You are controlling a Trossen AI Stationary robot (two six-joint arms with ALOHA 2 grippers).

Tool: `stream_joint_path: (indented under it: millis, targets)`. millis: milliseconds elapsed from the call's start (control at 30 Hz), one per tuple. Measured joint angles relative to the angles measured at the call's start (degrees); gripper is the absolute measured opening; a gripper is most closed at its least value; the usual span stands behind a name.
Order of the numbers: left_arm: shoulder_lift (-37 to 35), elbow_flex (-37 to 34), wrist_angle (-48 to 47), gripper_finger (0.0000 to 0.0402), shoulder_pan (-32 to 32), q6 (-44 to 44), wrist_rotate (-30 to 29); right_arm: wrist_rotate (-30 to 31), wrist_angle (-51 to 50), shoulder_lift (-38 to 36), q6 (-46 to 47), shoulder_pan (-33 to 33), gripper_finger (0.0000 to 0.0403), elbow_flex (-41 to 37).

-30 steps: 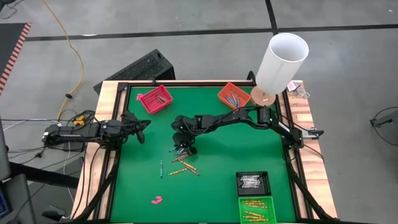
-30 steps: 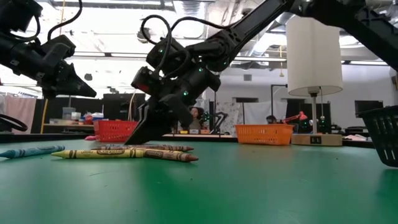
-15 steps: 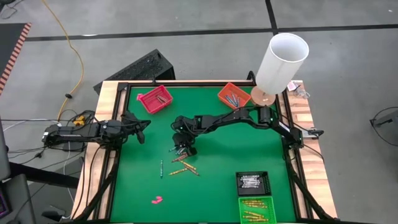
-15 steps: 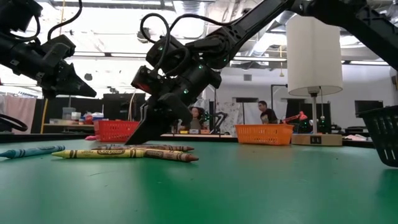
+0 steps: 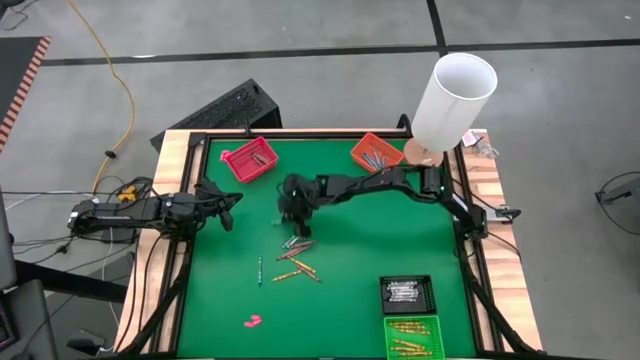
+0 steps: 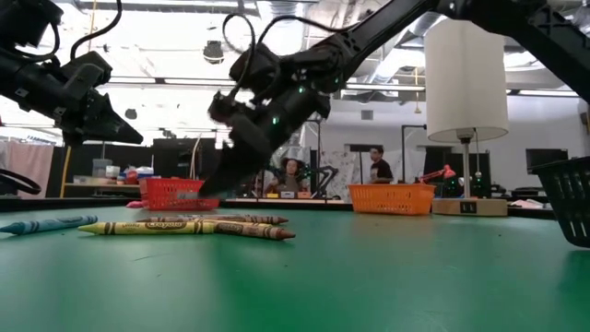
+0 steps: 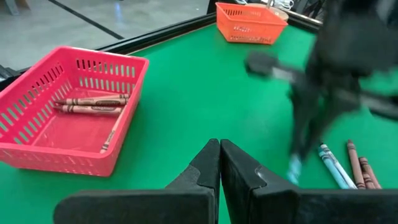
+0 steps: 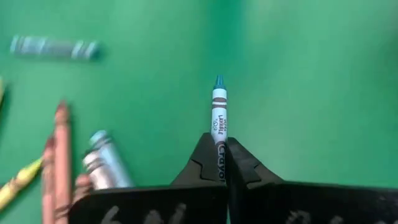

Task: Sort crayons
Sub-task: Put the blue crayon into the orange bin

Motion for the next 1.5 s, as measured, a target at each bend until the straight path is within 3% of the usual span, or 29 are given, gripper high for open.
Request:
stream_joint_path:
  millis: [233,433,733,1000,1133,1500]
  targets:
    - [0.0,0.0,0.0,0.0,0.0,0.0,0.0,4.6,-1.4,-6.4,7.4,-4.6,0.0001,0.1]
    - [0.0,0.0,0.0,0.0,0.0,0.0,0.0,17.1,-9.0,-13.2,10.4,-8.5,0.0001,0.2]
    - [0.0,0.0,0.0,0.0,0.0,0.0,0.0,33.9,-29.9,-19.7,17.5,-10.6,0.0,0.2]
    - [0.0,0.0,0.0,0.0,0.0,-4.5,0.0,38.0,-47.0,-20.4,24.5,-10.8,0.0,0.2]
    - [0.0,0.0,0.0,0.0,0.0,-4.7,-0.1,40.8,-50.5,-20.5,28.6,-11.3,0.0,-0.3]
    - [0.0,0.0,0.0,0.0,0.0,-4.6,-0.3,41.0,-56.1,-20.5,37.4,-16.7,0.0,-7.5]
